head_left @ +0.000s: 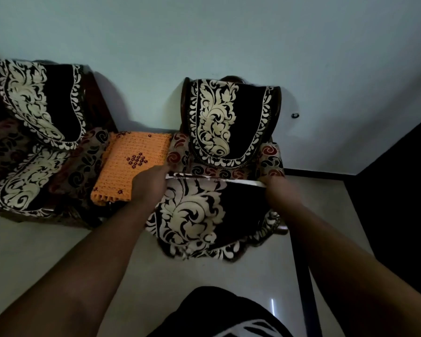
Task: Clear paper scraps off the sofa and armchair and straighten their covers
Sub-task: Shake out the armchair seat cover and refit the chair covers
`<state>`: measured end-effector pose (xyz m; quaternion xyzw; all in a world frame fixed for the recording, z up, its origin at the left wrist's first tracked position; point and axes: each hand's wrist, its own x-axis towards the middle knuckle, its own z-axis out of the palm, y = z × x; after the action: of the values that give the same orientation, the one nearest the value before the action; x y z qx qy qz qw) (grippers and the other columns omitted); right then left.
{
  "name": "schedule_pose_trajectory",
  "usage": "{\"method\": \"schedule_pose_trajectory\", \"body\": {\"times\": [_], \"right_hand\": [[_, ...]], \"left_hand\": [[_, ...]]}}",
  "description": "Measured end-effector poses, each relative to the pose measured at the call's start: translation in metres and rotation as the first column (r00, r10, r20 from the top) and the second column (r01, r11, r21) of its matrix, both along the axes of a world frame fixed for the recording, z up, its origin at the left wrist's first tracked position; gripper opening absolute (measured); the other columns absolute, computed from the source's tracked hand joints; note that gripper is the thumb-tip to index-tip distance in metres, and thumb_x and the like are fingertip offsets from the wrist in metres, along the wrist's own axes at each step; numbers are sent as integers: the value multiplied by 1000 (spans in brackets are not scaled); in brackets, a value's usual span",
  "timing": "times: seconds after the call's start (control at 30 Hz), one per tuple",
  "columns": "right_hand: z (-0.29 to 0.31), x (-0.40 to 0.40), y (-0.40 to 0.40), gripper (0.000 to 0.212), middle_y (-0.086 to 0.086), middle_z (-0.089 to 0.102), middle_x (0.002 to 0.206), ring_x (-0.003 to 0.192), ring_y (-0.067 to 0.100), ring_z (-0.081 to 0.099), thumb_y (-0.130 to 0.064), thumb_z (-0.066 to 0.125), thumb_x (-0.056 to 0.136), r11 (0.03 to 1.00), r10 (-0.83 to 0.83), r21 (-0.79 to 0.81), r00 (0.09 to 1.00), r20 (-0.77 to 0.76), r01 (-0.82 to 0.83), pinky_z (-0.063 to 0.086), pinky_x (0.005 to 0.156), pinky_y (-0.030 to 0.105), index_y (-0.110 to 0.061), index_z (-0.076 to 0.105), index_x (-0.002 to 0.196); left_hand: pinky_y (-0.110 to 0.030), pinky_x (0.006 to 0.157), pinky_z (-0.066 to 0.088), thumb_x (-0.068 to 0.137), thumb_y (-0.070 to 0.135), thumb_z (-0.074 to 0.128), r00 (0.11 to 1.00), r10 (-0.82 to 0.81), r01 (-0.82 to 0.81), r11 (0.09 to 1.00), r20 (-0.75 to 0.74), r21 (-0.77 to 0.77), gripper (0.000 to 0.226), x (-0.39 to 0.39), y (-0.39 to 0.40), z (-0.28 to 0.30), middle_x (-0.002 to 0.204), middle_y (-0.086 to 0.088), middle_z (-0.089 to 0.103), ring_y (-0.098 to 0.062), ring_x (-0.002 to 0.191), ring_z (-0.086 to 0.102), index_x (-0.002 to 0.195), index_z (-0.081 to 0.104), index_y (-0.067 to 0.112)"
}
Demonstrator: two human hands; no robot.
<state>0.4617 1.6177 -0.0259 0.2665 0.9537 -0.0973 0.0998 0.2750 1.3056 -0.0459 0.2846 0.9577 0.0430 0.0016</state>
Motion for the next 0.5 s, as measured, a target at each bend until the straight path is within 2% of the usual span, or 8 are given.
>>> {"method": "schedule_pose_trajectory", "body": {"times": [0.03, 0.1, 0.13, 0.23, 0.33, 0.37, 0.43, 0.5], "right_hand": [[1, -3, 0, 23, 1, 66, 94, 82, 21, 67, -14, 49, 93, 1000, 11, -24, 1000, 20, -10, 61, 77, 41, -24, 66, 106], [7, -2, -9, 21, 5, 66, 109, 97, 25, 65, -16, 53, 96, 992, 103, -90, 968, 230, -85, 57, 91, 42, -17, 65, 113], [7, -2, -10, 20, 4, 65, 111, 100, 26, 64, -19, 53, 96, 993, 98, -83, 966, 240, -80, 56, 93, 42, -17, 64, 113], [-2, -7, 1, 22, 0, 67, 100, 88, 21, 66, -22, 53, 95, 1000, -11, -25, 999, -39, 11, 59, 82, 40, -29, 66, 112], [-2, -10, -6, 18, 7, 65, 110, 93, 21, 64, -22, 53, 97, 987, 110, -141, 959, 262, -74, 56, 83, 35, -16, 64, 111], [-3, -10, -8, 17, 6, 65, 108, 93, 21, 64, -22, 52, 97, 992, 106, -94, 962, 250, -85, 57, 84, 37, -18, 64, 109], [-3, -12, -7, 19, 0, 66, 100, 90, 20, 66, -22, 51, 96, 995, 80, 50, 995, 61, -83, 59, 83, 40, -26, 66, 107], [-6, -12, -6, 22, -2, 65, 102, 98, 19, 63, -29, 53, 95, 973, 173, 137, 981, 92, -184, 55, 90, 41, -32, 67, 111]], "left_hand": [[-35, 69, 57, 93, 28, 59, 1000, -6, 7, 1000, -28, 25, 22, -3, 0, 2, 101, -2, 70, -27, 85, 67, 113, 69, 30], [-37, 71, 58, 96, 29, 57, 993, -87, 100, 979, 77, -180, 22, -1, -1, 5, 101, -3, 69, -26, 86, 65, 115, 69, 29], [-37, 72, 58, 95, 29, 58, 991, -77, 98, 973, 105, -207, 24, -1, -3, 5, 104, -3, 69, -26, 88, 65, 116, 69, 32], [-35, 74, 56, 96, 28, 57, 998, -28, 29, 1000, 55, -12, 24, -14, -7, 0, 111, -5, 70, -29, 93, 66, 116, 70, 32], [-33, 79, 51, 97, 32, 56, 941, -206, 281, 918, 270, -280, 24, -10, -12, -4, 116, -8, 68, -29, 101, 64, 114, 67, 20], [-33, 79, 52, 96, 33, 57, 945, -221, 287, 913, 240, -290, 26, -10, -15, -8, 114, -7, 69, -28, 101, 65, 117, 67, 21], [-34, 77, 54, 92, 29, 59, 983, -166, 176, 975, 77, -138, 26, -17, -19, -11, 104, -2, 69, -25, 93, 65, 116, 69, 27], [-37, 80, 51, 90, 24, 61, 986, -165, 164, 978, 3, -129, 28, -20, -25, -18, 103, -2, 65, -26, 94, 63, 117, 68, 28]]}}
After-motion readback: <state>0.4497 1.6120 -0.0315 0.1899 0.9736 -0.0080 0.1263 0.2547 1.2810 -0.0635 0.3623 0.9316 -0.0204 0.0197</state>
